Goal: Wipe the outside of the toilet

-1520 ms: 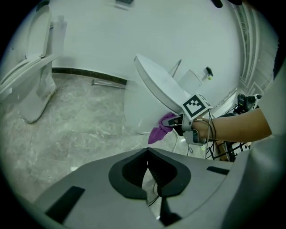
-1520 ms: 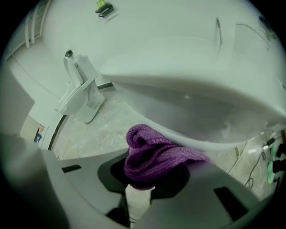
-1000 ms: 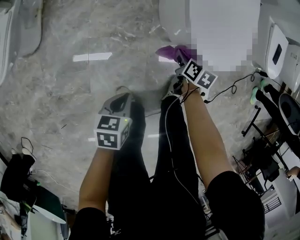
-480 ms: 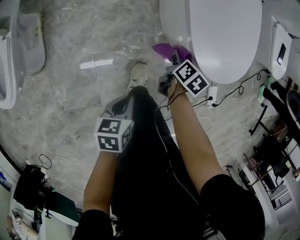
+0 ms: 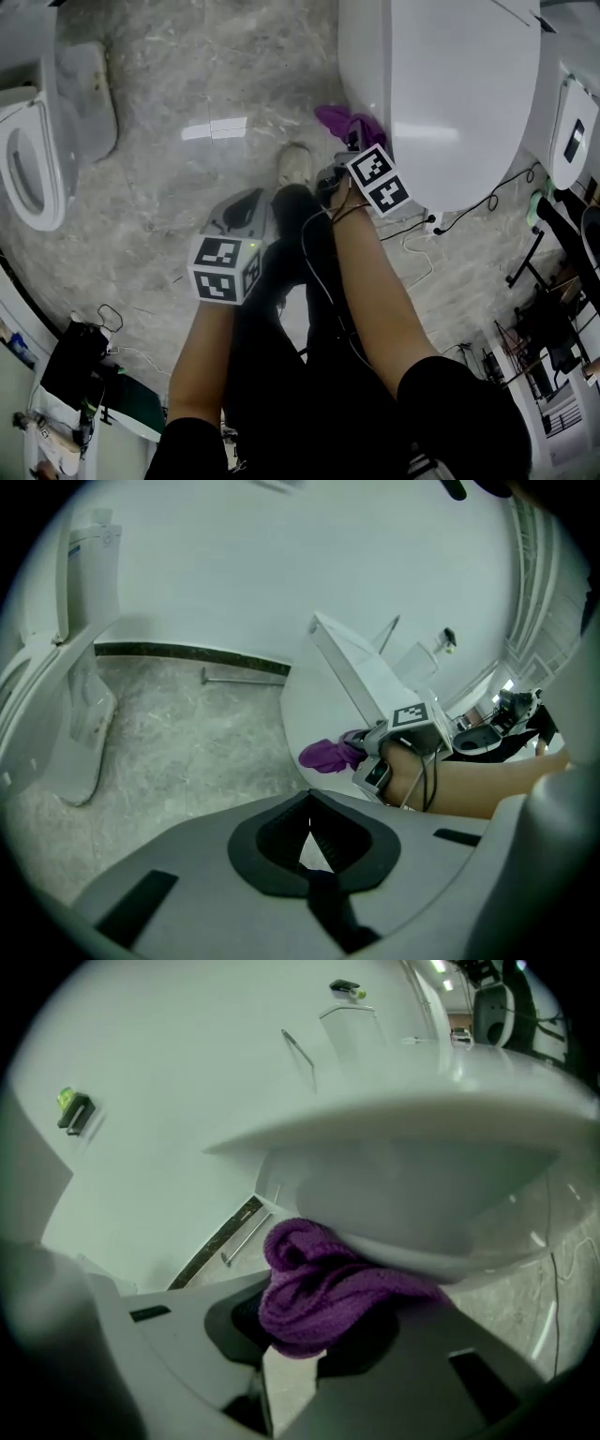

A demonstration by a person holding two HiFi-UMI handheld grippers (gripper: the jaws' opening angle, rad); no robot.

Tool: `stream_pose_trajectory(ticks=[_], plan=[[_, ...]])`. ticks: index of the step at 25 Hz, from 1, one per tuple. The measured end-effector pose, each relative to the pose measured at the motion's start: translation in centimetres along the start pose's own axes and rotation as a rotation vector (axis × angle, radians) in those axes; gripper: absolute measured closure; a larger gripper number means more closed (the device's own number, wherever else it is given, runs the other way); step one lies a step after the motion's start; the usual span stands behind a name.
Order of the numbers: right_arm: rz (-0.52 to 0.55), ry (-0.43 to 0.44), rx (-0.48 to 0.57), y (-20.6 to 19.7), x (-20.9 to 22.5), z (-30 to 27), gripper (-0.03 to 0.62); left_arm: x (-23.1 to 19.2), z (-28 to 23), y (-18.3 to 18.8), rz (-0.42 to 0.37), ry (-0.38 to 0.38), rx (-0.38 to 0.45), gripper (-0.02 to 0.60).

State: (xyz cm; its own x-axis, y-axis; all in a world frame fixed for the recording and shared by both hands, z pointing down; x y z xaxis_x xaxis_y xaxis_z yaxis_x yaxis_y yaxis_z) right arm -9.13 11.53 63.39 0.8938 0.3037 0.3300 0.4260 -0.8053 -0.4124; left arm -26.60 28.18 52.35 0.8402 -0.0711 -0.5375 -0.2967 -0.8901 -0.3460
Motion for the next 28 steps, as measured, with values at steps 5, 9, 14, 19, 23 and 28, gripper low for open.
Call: stream_pose_trajectory(ticks=[5,9,14,19,23,28], plan=[[-0.083,-0.004,-0.001,1.0,-2.2,-0.6,0.513,-0.4,0.3,3.3,0.007,0.011,0.003,0.575],[-0.108,-0.021,0.013,2.0,-3.5,-1.3,0.513,-0.3,-0.4,5.5,-0.015,0.003,-0.005,0.575],[-0.106,-0.04,0.039,2.9,-5.0,-2.4,0.513,-1.3,-1.8,7.4,-0.022,-0.002,-0.021,0.575],[-0.136,-0.077,0.054,3.7,-6.7,-3.8,0.513,-2.8,-2.6,9.9,-0.019,-0.022,-0.042,0.575],[-0.171,-0.097,0.077,5.0,-8.7,-5.4,0.513,-5.2,-2.9,13.3,-0.059,-0.032,-0.052,0.575],[-0.263,-0.1,0.084,6.7,-11.3,-7.5,0.511,-9.0,-2.9,17.4,-0.065,-0.041,-0.044,0.575]])
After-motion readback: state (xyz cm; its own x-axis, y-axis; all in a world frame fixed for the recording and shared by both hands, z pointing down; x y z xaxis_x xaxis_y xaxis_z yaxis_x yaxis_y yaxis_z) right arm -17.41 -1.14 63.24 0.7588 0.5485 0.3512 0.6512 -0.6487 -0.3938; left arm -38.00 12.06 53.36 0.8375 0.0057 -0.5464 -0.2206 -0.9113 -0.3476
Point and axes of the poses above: the fingertips, and each gripper's own axes: z backward along the fingers, x to its right, y out of its top, the point moved 4 cm from there along z, backward along the fingers, and after that the axes turned 7 degrees about -y, right-handed, at the moved point
